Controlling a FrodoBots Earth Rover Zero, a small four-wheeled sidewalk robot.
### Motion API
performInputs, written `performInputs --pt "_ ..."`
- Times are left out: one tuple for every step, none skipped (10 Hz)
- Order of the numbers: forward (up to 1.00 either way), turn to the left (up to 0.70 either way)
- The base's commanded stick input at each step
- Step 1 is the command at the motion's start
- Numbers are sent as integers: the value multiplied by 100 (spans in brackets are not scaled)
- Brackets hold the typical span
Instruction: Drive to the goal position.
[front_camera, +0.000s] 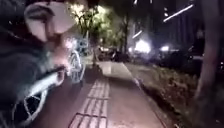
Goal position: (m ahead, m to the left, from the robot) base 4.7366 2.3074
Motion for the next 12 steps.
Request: performInputs --pt "45 0" --pt "45 0" --pt "45 0" --pt "45 0" --pt "45 0" --pt "45 0" --pt "45 0" --pt "45 0" --pt "45 0" --pt "45 0" --pt "45 0" --pt "45 0"
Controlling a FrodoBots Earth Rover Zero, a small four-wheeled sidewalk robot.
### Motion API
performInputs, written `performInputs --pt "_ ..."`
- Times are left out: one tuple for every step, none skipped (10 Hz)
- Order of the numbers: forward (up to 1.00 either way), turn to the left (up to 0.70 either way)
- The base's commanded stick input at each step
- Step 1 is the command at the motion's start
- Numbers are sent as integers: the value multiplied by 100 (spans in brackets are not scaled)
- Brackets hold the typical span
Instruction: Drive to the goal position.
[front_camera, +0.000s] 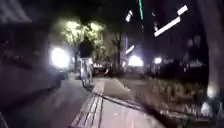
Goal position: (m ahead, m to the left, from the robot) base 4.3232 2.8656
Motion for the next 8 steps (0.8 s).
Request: performInputs --pt "45 0" --pt "45 0" --pt "45 0" --pt "45 0" --pt "45 0" --pt "45 0" --pt "45 0" --pt "45 0"
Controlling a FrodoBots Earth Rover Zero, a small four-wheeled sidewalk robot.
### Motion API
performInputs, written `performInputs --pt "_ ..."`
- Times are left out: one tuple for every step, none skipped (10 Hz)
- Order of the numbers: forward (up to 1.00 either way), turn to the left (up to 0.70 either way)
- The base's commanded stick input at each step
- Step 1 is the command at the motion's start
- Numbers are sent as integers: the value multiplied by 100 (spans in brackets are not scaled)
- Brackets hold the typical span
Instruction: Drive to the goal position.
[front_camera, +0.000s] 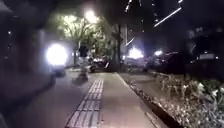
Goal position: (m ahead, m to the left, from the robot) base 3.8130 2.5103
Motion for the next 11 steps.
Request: performInputs --pt "45 0" --pt "45 0" --pt "45 0" --pt "45 0" --pt "45 0" --pt "45 0" --pt "45 0" --pt "45 0" --pt "45 0" --pt "45 0" --pt "45 0"
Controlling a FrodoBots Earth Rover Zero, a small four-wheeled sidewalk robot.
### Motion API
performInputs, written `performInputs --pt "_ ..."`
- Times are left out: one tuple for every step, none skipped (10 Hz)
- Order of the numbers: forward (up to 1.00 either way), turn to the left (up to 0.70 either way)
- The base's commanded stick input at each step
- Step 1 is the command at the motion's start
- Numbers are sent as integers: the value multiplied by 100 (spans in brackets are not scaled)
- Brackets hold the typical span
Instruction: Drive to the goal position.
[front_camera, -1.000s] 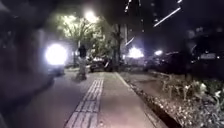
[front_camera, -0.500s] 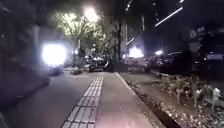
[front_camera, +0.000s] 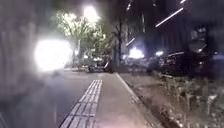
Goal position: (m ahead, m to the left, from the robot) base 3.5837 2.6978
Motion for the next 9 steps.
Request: performInputs --pt "45 0" --pt "45 0" --pt "45 0" --pt "45 0" --pt "45 0" --pt "45 0" --pt "45 0" --pt "45 0" --pt "45 0"
